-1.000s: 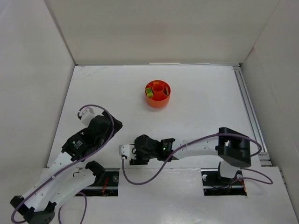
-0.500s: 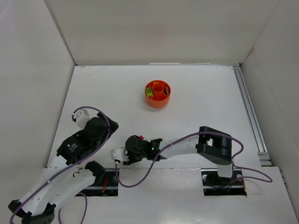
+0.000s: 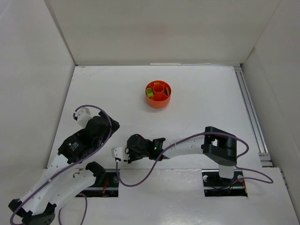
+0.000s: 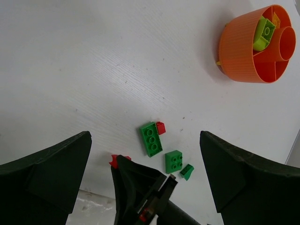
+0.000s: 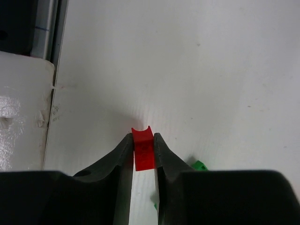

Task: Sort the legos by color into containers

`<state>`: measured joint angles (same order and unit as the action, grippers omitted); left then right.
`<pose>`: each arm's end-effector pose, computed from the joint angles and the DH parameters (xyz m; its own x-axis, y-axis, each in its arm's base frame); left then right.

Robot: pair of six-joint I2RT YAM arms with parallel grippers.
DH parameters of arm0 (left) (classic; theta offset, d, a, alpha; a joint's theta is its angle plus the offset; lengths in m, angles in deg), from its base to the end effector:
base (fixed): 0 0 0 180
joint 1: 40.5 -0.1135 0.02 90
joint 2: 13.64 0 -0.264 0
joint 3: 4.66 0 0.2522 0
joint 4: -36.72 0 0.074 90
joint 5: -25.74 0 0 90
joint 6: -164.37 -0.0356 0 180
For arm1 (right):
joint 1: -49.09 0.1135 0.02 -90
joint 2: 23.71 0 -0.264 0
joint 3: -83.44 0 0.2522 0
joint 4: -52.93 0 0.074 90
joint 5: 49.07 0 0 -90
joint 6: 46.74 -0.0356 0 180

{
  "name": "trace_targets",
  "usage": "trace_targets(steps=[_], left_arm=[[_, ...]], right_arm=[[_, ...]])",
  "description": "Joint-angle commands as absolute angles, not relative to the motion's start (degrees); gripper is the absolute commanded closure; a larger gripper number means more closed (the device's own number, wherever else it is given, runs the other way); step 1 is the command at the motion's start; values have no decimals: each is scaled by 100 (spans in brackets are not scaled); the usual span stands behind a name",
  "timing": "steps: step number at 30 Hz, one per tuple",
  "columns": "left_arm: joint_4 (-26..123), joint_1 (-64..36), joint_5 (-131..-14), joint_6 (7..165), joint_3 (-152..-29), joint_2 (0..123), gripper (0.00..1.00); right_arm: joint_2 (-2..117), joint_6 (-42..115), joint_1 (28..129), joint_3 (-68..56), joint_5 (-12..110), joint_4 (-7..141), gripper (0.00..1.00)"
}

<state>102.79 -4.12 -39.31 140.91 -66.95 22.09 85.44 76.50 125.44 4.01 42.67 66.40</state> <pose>0.1001 -0.0551 0.3128 -0.4569 -0.6965 -0.5533 -0.3601 0.7136 -0.6009 0.0946 0.3943 0.1629 0.4002 -0.6738 -0.6212 -0.9053 -0.1853 -0.3823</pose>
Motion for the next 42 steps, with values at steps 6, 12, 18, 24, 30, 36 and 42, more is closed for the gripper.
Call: trace_targets(steps=[6, 12, 18, 24, 30, 36, 42], left_arm=[[9356, -385, -4035, 13363, -6895, 2827, 0], [7853, -438, -4668, 12220, -6623, 3180, 0], [7255, -491, -4853, 11420, -6771, 3847, 0], [7043, -605, -5397, 11005, -6948, 4796, 0], [6868, -657, -5793, 10681, -7071, 5368, 0], [6798, -658, -6013, 10618, -7071, 5606, 0], [6708, -658, -6365, 10460, -6966, 5957, 9]], right_arm=[[7035, 7227, 11467, 499, 4321, 6406, 91], [6796, 6814, 9692, -36, 4611, 6757, 91], [7709, 6410, 8532, -1343, 4620, 7223, 91], [8527, 6409, 8284, -2224, 4437, 7513, 90], [8827, 6462, 8284, -2515, 4436, 7627, 81], [8713, 6462, 8284, -2463, 4322, 7689, 58], [8072, 6462, 8398, -2182, 3980, 7689, 48]])
